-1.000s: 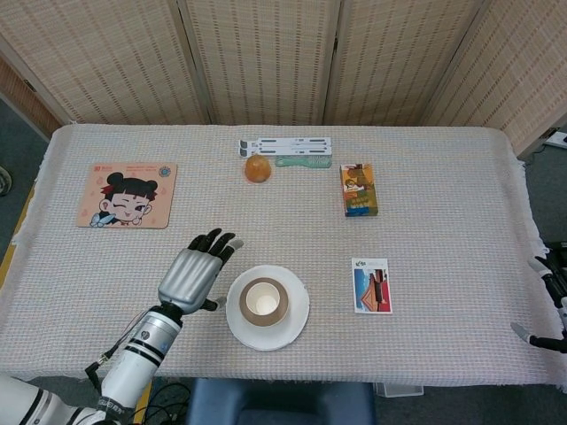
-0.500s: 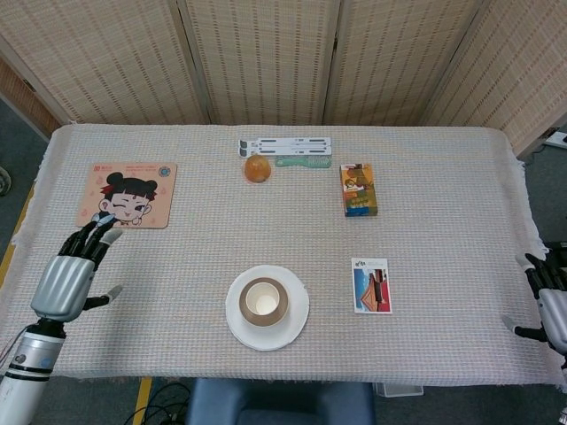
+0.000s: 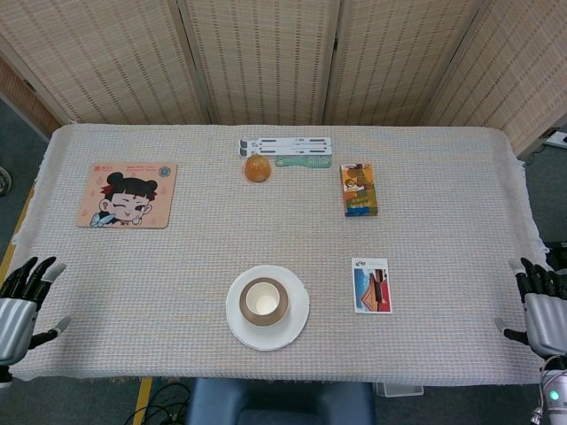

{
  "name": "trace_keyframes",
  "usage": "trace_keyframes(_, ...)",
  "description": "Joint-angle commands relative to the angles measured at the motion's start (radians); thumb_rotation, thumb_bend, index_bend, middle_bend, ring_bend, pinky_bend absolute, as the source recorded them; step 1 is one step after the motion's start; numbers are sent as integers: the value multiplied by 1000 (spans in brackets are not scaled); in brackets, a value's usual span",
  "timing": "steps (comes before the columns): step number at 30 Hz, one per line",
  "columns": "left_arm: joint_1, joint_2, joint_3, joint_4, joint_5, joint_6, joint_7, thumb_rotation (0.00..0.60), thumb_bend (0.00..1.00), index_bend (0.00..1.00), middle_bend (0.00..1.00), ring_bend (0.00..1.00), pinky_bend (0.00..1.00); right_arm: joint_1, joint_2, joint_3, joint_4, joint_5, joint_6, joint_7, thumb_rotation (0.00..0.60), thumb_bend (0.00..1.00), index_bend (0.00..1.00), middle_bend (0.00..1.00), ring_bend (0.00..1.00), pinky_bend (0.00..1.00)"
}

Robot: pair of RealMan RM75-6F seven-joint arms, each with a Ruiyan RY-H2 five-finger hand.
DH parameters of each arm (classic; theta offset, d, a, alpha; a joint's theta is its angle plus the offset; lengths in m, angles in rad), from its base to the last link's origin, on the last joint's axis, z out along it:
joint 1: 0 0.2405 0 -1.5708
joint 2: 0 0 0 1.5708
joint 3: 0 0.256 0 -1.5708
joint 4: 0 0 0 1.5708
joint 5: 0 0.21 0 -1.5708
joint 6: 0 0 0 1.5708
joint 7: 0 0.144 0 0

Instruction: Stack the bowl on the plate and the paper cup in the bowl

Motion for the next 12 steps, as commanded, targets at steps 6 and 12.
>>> trace_keyframes(6,50,-28,-39,65,95,22,-23,600,201,163,128,0,170,-17,-23,2,-28,2,38,-50,600,216,0,0,0,0)
trace_keyframes(12,61,-34,-56,62,125,-18,-19,600,201,163,128,0,170,-22,-26,-11,-31,-29,42,-62,600,216,0,0,0,0)
